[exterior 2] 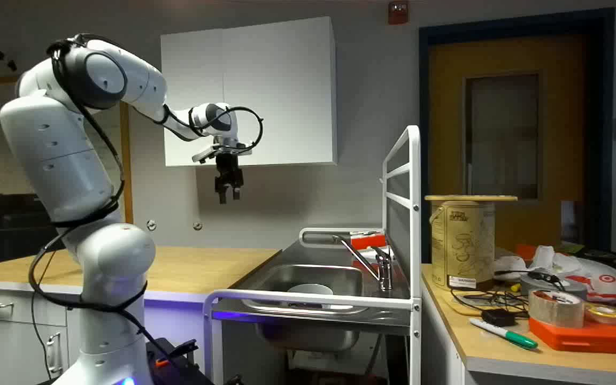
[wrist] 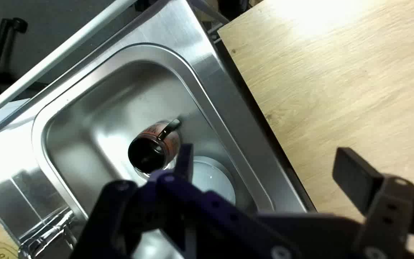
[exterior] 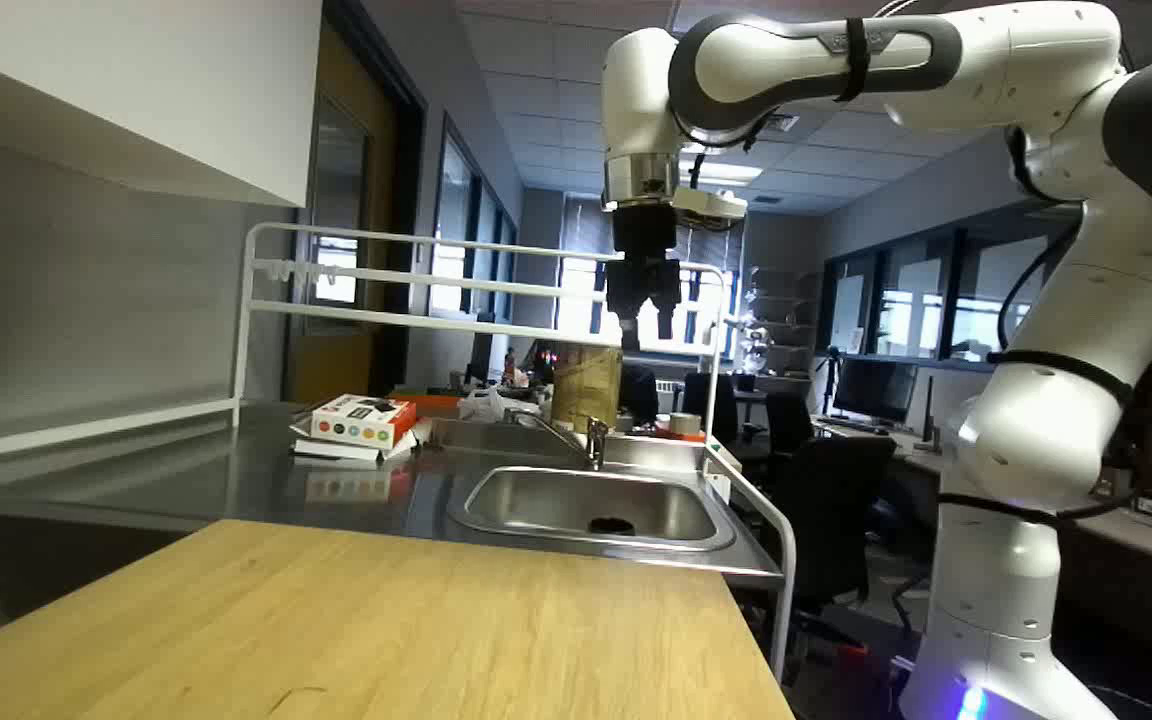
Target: Remove the mug from the bowl and put it on the front end of the sink counter
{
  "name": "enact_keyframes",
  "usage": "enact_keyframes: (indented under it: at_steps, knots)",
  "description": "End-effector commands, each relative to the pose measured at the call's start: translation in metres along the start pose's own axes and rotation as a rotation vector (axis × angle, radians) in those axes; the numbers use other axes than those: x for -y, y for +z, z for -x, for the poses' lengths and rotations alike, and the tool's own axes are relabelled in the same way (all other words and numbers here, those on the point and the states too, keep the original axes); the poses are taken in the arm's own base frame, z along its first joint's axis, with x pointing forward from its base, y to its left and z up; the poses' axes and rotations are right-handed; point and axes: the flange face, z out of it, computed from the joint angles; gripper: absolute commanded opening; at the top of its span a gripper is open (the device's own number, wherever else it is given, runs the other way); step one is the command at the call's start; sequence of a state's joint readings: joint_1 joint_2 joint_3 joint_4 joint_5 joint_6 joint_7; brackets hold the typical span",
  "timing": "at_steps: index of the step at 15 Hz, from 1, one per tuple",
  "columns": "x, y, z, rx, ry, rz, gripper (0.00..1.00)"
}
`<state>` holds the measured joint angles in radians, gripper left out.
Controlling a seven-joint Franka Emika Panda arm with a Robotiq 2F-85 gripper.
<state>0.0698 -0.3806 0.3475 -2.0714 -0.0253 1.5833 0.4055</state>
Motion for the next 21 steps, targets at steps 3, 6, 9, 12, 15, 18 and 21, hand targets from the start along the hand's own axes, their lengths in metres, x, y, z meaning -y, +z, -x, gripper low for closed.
enact_keyframes:
  at_steps: [3, 6, 9, 12, 15, 18, 21]
  knots:
    - [0.0, -0.001, 0.0, -0.001, 0.0, 0.0, 1.0]
    - [-0.004, 0.001, -0.005, 0.005, 0.005, -0.004, 1.0]
    - [-0.021, 0.011, -0.026, 0.024, 0.029, -0.021, 1.0]
    - [-0.048, 0.029, -0.056, 0.048, 0.065, -0.065, 1.0]
    - [-0.076, 0.052, -0.091, 0.062, 0.114, -0.117, 1.0]
    - [-0.105, 0.08, -0.132, 0.084, 0.186, -0.166, 1.0]
    - [-0.124, 0.106, -0.168, 0.092, 0.273, -0.222, 1.0]
